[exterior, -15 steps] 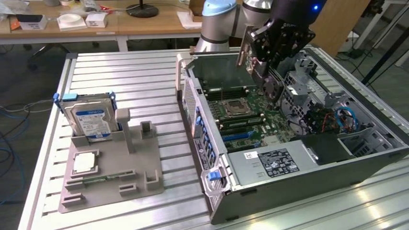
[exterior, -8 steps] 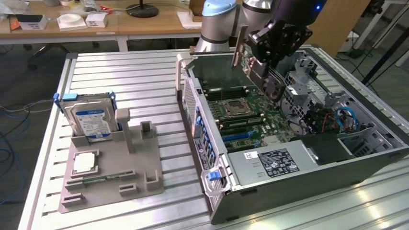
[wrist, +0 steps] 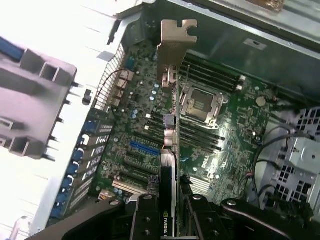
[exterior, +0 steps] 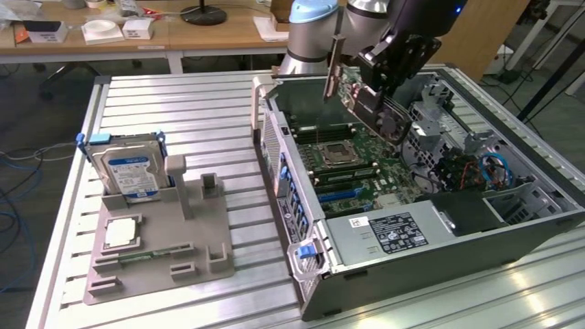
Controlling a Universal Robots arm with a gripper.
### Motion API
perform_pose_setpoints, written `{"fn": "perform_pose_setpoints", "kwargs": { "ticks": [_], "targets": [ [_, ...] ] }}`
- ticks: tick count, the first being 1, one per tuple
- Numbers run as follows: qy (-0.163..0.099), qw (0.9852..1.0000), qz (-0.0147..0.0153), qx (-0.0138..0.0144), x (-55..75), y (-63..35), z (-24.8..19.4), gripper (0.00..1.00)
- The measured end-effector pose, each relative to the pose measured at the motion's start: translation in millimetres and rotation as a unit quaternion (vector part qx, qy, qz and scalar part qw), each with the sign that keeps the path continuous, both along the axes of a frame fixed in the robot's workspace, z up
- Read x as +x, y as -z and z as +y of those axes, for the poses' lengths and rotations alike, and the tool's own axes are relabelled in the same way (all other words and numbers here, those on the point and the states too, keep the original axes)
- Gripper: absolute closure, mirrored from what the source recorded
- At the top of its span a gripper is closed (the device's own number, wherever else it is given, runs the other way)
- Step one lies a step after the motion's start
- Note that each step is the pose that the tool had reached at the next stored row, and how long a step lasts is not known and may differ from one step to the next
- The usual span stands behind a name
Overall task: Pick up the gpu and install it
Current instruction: 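Insert the gpu into the slot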
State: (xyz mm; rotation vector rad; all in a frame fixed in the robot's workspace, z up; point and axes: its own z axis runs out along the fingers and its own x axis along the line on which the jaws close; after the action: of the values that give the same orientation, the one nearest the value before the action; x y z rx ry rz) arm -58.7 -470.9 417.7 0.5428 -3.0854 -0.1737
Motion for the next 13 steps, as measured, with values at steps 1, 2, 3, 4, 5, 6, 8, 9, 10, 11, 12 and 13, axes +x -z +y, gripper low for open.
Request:
{"fn": "perform_pose_setpoints", "kwargs": {
  "ticks": [1, 2, 3, 4, 5, 6, 8, 9, 10, 11, 12, 13],
  "targets": [
    [-0.010, 1.0000, 0.0000, 0.0000, 0.0, 0.0, 0.0, 0.74],
    [-0.019, 0.9998, 0.0000, 0.0000, 0.0, 0.0, 0.0, 0.74],
    [-0.028, 0.9996, 0.0000, 0.0000, 0.0, 0.0, 0.0, 0.74],
    [-0.037, 0.9993, 0.0000, 0.0000, 0.0, 0.0, 0.0, 0.74],
    [-0.046, 0.9990, 0.0000, 0.0000, 0.0, 0.0, 0.0, 0.74],
    [-0.054, 0.9985, 0.0000, 0.0000, 0.0, 0.0, 0.0, 0.74],
    [-0.073, 0.9973, 0.0000, 0.0000, 0.0, 0.0, 0.0, 0.74],
    [-0.082, 0.9966, 0.0000, 0.0000, 0.0, 0.0, 0.0, 0.74],
    [-0.091, 0.9958, 0.0000, 0.0000, 0.0, 0.0, 0.0, 0.74],
    [-0.100, 0.9950, 0.0000, -0.0001, 0.0, 0.0, 0.0, 0.74],
    [-0.109, 0.9940, 0.0000, 0.0000, 0.0, 0.0, 0.0, 0.74],
    [-0.118, 0.9930, 0.0000, 0.0000, 0.0, 0.0, 0.0, 0.74]
  ]
}}
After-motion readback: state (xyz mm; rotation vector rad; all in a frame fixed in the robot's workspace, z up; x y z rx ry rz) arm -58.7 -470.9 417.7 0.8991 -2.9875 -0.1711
